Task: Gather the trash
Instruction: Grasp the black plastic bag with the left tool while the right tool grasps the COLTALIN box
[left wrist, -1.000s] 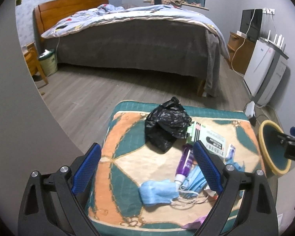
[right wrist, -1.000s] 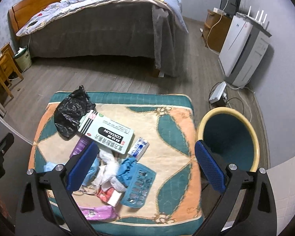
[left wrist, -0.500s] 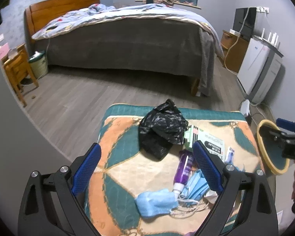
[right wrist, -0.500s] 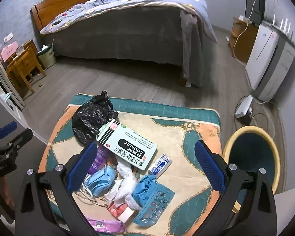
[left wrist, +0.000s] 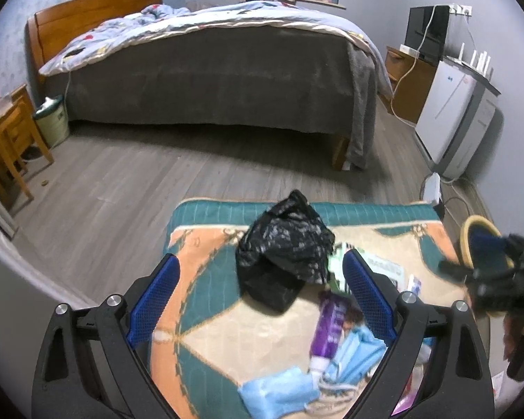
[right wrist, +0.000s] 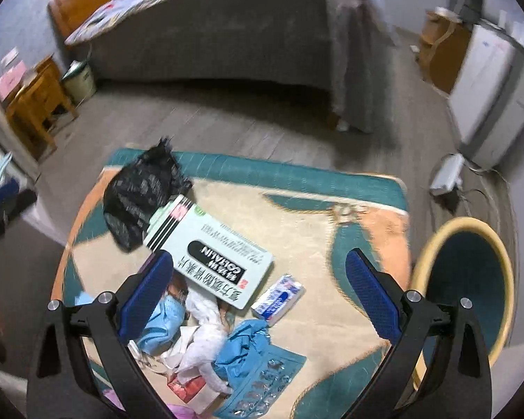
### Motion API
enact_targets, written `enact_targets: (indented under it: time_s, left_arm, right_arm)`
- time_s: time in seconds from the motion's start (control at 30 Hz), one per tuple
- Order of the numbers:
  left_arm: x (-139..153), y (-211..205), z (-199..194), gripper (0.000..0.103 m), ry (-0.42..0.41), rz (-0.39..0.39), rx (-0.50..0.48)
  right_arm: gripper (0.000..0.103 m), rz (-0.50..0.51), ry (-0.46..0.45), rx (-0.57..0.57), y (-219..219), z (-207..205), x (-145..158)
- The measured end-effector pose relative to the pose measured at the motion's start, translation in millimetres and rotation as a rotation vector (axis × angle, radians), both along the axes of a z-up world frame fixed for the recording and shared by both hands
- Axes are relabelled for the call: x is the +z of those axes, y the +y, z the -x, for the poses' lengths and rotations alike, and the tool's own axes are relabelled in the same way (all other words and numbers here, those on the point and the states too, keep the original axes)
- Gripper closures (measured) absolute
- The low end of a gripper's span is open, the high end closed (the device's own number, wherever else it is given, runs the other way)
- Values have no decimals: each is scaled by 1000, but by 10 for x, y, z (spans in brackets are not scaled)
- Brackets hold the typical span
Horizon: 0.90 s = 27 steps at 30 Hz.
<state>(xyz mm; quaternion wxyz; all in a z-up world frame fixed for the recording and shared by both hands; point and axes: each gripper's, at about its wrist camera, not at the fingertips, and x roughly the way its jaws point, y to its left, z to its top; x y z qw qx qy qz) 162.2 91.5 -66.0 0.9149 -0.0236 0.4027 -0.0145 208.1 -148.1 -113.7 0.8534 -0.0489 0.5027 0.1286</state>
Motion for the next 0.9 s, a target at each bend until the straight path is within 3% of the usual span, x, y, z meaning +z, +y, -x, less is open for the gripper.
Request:
enact_targets:
  time_s: [0.17,0.4,0.53,0.9]
  left_arm:
    - [-159,-9,-267,9,39,-5,-5]
    - [-454,-92,-531,9,117,-87,-52]
    - [-632,-75,-664,9,162,-92,-65]
    - [-1057,-114,-957,10,295,-80,-82]
  right_arm:
    - [6,92,31,129,212,-97,-243]
    - [6,76,113,258,416,-202,-523]
    - [6,128,145,338,629,-185,-708]
    - [8,191,143,396,884,-299,-921]
